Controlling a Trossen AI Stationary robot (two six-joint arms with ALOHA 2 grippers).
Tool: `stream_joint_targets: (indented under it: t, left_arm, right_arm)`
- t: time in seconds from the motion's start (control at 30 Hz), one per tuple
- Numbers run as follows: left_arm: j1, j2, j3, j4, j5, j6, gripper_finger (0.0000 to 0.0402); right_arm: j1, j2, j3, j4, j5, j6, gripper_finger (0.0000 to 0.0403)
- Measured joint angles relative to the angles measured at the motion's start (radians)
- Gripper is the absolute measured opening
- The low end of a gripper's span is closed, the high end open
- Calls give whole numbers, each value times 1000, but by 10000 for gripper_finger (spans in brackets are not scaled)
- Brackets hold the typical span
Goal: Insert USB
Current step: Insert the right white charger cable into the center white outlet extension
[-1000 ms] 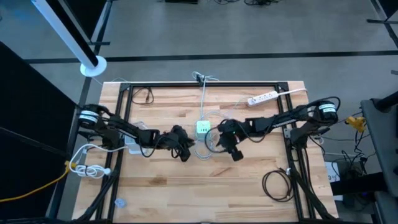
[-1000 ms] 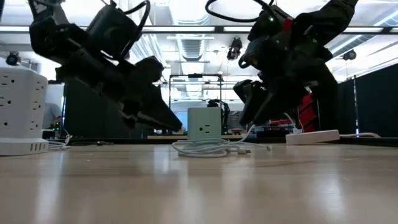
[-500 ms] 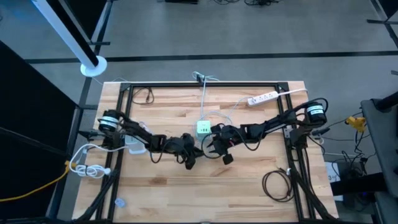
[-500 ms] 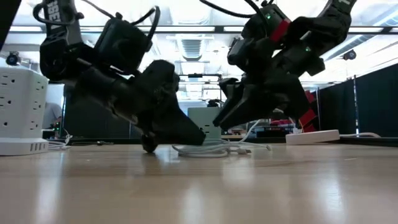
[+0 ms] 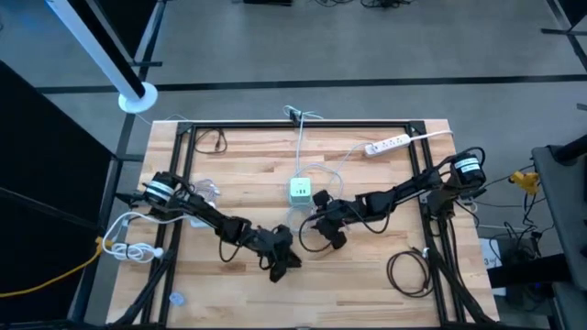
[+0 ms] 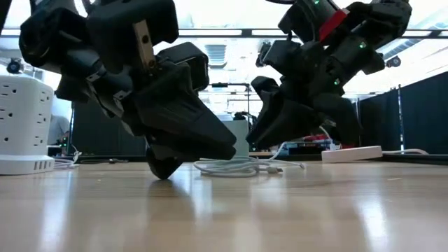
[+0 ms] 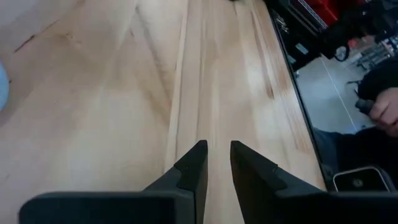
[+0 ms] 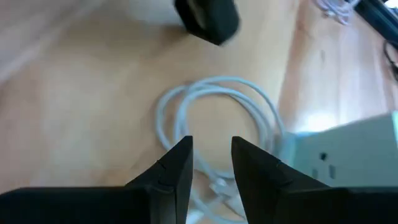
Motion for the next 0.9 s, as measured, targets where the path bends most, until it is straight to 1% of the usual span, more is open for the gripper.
stream_joint_targets:
  t: [0.13, 0.2, 0.27, 0.37, 0.4, 0.67, 0.73, 0.8, 0.9]
  left_arm:
    - [-10, -13, 12, -7, -11, -32, 47]
    - [-12, -35, 18, -10, -24, -14, 43]
    - [-17, -72, 29, 1, -56, 36, 38]
    - [-31, -144, 31, -7, -148, 159, 31]
    - [-39, -171, 31, -22, -184, 196, 28]
    - [-89, -381, 28, -305, -557, 344, 25]
    - [-99, -411, 28, -353, -600, 348, 25]
    - [-103, -421, 28, -383, -615, 348, 25]
    - [-102, -419, 23, -393, -647, 348, 25]
  right_arm:
    - [-5, 0, 13, 3, 39, 65, 76]
    - [-5, 3, 17, 4, 43, 71, 60]
    - [-4, 15, 22, 20, 50, 75, 38]
    - [-4, 46, 35, 60, 54, 91, 7]
    - [-4, 63, 43, 62, 60, 94, 5]
    - [6, 199, 135, -37, 76, 186, 2]
    - [18, 192, 155, -114, 73, 237, 1]
    - [30, 169, 169, -211, 39, 277, 1]
    - [51, 110, 169, -334, -26, 280, 0]
